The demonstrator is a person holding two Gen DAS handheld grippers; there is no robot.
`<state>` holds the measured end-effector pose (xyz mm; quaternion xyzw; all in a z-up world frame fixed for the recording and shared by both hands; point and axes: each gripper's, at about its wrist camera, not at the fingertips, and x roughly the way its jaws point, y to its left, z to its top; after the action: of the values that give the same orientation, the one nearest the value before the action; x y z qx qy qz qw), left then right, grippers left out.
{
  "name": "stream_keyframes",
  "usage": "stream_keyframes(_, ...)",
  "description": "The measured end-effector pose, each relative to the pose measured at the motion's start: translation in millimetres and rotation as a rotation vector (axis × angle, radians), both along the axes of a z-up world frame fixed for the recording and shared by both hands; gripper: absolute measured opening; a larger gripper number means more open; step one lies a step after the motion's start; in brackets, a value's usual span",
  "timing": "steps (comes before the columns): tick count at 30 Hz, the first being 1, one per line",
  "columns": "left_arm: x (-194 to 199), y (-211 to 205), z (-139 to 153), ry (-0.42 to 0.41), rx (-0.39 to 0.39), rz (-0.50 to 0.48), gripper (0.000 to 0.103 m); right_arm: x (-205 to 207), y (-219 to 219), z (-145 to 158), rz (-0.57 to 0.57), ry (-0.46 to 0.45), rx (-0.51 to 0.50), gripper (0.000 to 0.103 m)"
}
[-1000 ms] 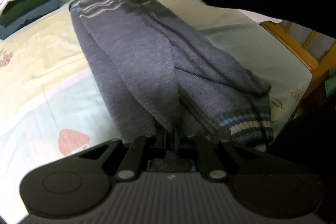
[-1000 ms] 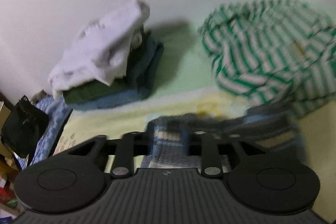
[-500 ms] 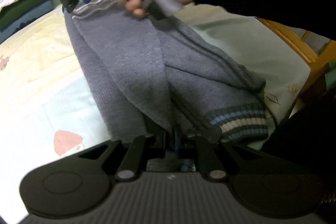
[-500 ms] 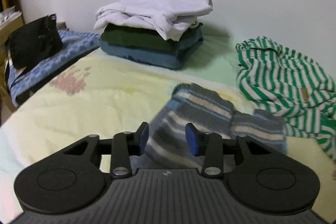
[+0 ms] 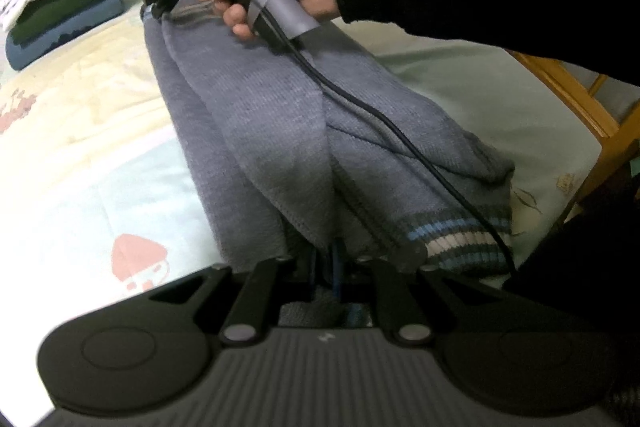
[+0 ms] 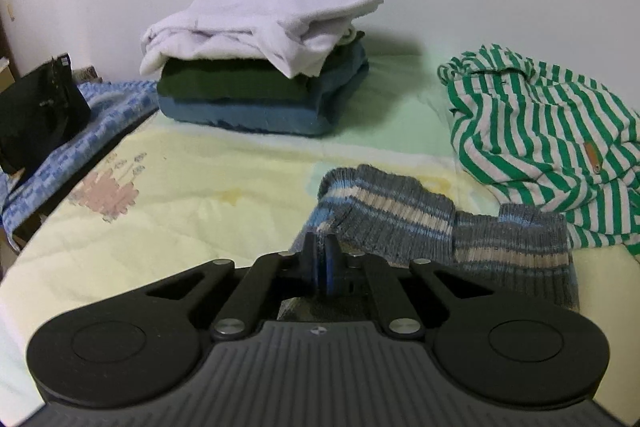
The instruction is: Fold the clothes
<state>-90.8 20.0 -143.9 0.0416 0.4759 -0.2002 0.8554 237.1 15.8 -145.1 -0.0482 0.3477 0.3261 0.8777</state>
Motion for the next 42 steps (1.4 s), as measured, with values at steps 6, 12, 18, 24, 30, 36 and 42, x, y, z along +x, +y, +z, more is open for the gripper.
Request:
stream_keyframes(6, -1, 2, -2, 0.015, -0.009, 0.005, 0.004, 5, 4, -12, 0.067, 0.059, 0.009, 0.013)
stream_keyframes(12, -2, 6, -1, 0.012, -0.02, 0.01, 0.005, 19, 4, -2, -0.041, 0.086, 0.012, 0.031)
stream_keyframes(18, -1, 4, 0, 0.018, -0.012, 0.007, 0.007, 24, 32, -3, -0.083, 0.084, -0.121, 0.041)
stream_keyframes(24, -2, 2, 0, 0.019, -0.004, 0.009, 0.019, 19, 45, -4, -0.073, 0.049, -0.192, 0.05)
stream_keyframes(30, -3, 0, -1, 0.018, 0.003, 0.013, 0.024, 22, 50, -5, -0.064, 0.035, -0.219, 0.05)
stream_keyframes(36, -10, 4, 11, -0.01, 0.016, 0.048, 0.023, 24, 54, -4, -0.057, 0.041, -0.235, 0.052)
stream_keyframes(42, -18, 11, 29, -0.055, 0.026, 0.094, 0.033, 24, 47, 2, -0.047, 0.065, -0.214, 0.05)
